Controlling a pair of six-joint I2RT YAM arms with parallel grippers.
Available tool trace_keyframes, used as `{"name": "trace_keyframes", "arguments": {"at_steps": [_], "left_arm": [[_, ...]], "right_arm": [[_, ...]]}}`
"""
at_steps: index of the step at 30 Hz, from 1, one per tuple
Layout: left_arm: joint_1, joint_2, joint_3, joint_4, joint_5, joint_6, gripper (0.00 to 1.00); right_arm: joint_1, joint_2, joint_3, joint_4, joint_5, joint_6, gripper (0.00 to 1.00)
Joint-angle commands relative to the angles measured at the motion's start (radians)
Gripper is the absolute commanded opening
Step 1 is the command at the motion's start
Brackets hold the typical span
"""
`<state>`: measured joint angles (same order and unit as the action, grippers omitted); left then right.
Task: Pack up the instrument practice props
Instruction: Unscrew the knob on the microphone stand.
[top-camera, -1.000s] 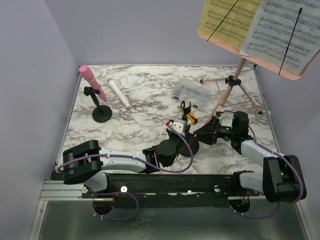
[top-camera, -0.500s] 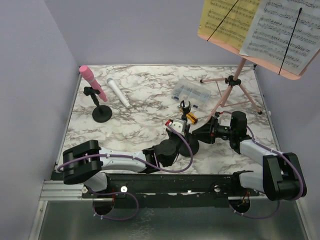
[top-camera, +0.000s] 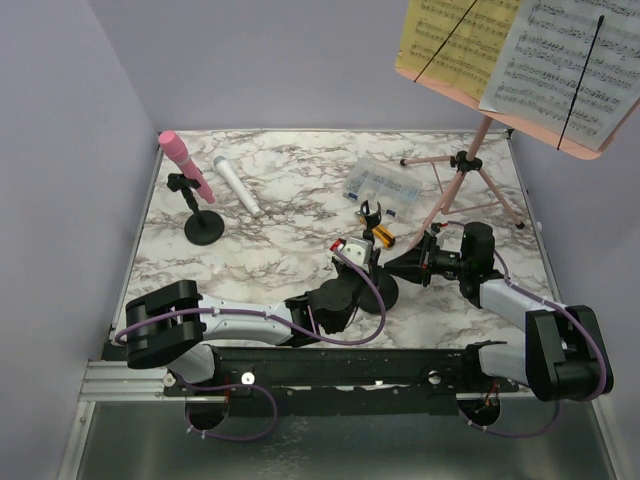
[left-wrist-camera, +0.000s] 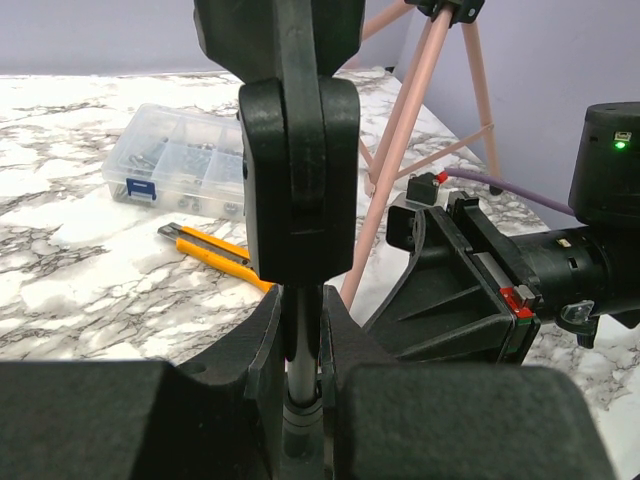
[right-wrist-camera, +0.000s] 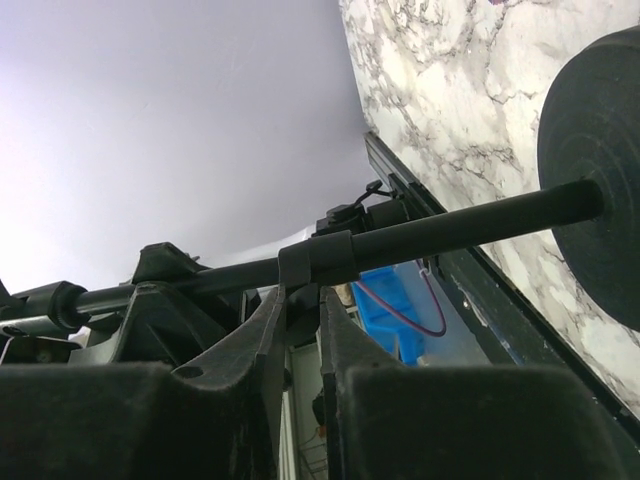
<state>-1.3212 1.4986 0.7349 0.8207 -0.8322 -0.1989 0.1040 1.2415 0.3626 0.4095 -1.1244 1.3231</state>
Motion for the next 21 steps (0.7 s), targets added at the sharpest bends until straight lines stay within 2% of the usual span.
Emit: {"name": "trace_keyframes", "arguments": {"at_steps": [1,10,21], "left_arm": [[-0.001,0.013,0.012,0.014,-0.007,-0.046,0.00],[0.000,0.012,0.009,0.012,-0.004,-0.046,0.00],[0.000,0.012,0.011,0.012,0.001,-0.046,0.00]], "right_arm": [[0.006,-0.017,0.013,0.023,0.017,-0.064,0.15],[0.006,-0.036,0.041,0.027,0.020,-0.236,0.12],[0.006,-0.047,0.053,0.048,0.003,-0.300,0.28]]}}
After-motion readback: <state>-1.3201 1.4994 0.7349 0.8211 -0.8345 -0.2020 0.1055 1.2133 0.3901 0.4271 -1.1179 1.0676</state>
